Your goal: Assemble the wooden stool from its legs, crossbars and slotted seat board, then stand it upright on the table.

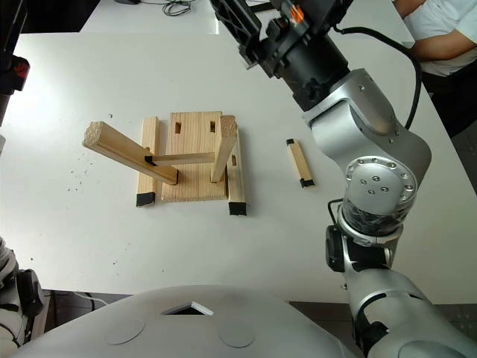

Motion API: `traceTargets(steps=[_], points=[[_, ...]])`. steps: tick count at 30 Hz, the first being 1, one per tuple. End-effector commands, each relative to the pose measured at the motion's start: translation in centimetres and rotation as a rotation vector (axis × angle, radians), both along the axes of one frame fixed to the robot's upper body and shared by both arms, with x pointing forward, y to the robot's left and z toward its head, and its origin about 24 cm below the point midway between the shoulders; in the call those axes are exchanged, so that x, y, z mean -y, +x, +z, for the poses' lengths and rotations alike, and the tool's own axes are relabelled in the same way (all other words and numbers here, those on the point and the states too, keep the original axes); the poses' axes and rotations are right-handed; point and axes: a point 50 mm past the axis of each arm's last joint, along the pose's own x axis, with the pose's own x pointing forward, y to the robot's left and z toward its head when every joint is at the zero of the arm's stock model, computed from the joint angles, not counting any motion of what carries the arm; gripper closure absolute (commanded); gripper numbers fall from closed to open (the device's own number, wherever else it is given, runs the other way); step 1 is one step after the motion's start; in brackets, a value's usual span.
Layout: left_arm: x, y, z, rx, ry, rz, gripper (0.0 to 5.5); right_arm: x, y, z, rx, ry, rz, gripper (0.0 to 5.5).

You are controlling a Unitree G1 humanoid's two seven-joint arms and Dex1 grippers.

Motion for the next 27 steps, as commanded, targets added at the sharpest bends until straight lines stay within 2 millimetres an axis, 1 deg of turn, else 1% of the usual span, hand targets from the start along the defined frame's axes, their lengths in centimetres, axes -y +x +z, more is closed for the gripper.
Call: traceTargets(steps=[1, 2, 3, 4, 5, 6, 7, 9, 10, 13, 14, 15, 17, 18, 20, 22, 24, 25, 27], points=[[-7.6, 1.5, -4.5, -0.229, 0.203, 0.182, 1.94, 4.4, 0.3, -5.6, -0.141, -0.136, -0.179, 1.82], [-9.0, 1.5, -6.5, -0.334, 0.33, 0.193, 1.94, 4.8, 0.1, -7.1, -0.176, -0.143, -0.215, 1.9], [-9.9, 1.3, -8.6, -0.436, 0.476, 0.179, 1.94, 5.0, -0.1, -8.5, -0.204, -0.157, -0.241, 2.08], [-9.7, 0.7, -10.2, -0.503, 0.623, 0.11, 2.12, 4.8, -0.3, -9.8, -0.241, -0.163, -0.248, 2.27], [-8.7, 0.0, -11.1, -0.517, 0.718, -0.007, 2.28, 4.5, -0.8, -11.0, -0.27, -0.171, -0.245, 2.47], [-7.5, -0.6, -11.7, -0.507, 0.759, -0.119, 2.38, 4.0, -1.4, -12.0, -0.296, -0.196, -0.229, 2.57], [-6.0, -1.3, -12.2, -0.489, 0.781, -0.228, 2.61, 3.4, -1.9, -13.1, -0.32, -0.23, -0.19, 2.79], [-3.7, -3.1, -13.3, -0.466, 0.785, -0.387, 2.92, 2.3, -2.3, -14.2, -0.33, -0.281, -0.087, 3.09], [-3.3, -4.0, -14.0, -0.469, 0.783, -0.426, 3.14, 1.9, -2.2, -14.4, -0.322, -0.299, -0.029, 3.31], [-4.1, -5.9, -16.4, -0.542, 0.815, -0.436, 3.59, 1.5, -1.6, -15.4, -0.323, -0.366, 0.08, 3.75], [-4.0, -6.7, -16.8, -0.551, 0.803, -0.446, 3.78, 1.4, -1.4, -15.5, -0.321, -0.378, 0.113, 3.94], [-3.4, -7.2, -16.8, -0.541, 0.774, -0.462, 3.92, 1.2, -1.3, -15.5, -0.31, -0.393, 0.155, 4.07], [-1.2, -8.3, -16.8, -0.502, 0.712, -0.521, 4.24, 0.9, -0.7, -15.3, -0.286, -0.423, 0.24, 4.38], [-0.1, -8.9, -17.0, -0.488, 0.686, -0.544, 4.38, 0.5, -0.1, -15.3, -0.276, -0.447, 0.289, 4.52], [1.9, -9.6, -17.5, -0.462, 0.647, -0.532, 4.69, -0.5, 1.0, -15.2, -0.246, -0.497, 0.41, 4.82], [3.8, -9.4, -17.3, -0.409, 0.603, -0.506, 4.95, -1.2, 1.6, -14.6, -0.218, -0.508, 0.524, 5.08], [5.8, -8.7, -16.8, -0.341, 0.569, -0.463, 5.29, -1.3, 2.3, -13.7, -0.195, -0.515, 0.61, 5.41], [6.7, -8.0, -16.8, -0.32, 0.579, -0.423, 5.48, -1.3, 2.9, -13.3, -0.189, -0.514, 0.649, 5.5], [7.7, -6.6, -17.1, -0.31, 0.605, -0.326, 5.48, -1.5, 3.7, -12.4, -0.183, -0.506, 0.739, 5.5]])
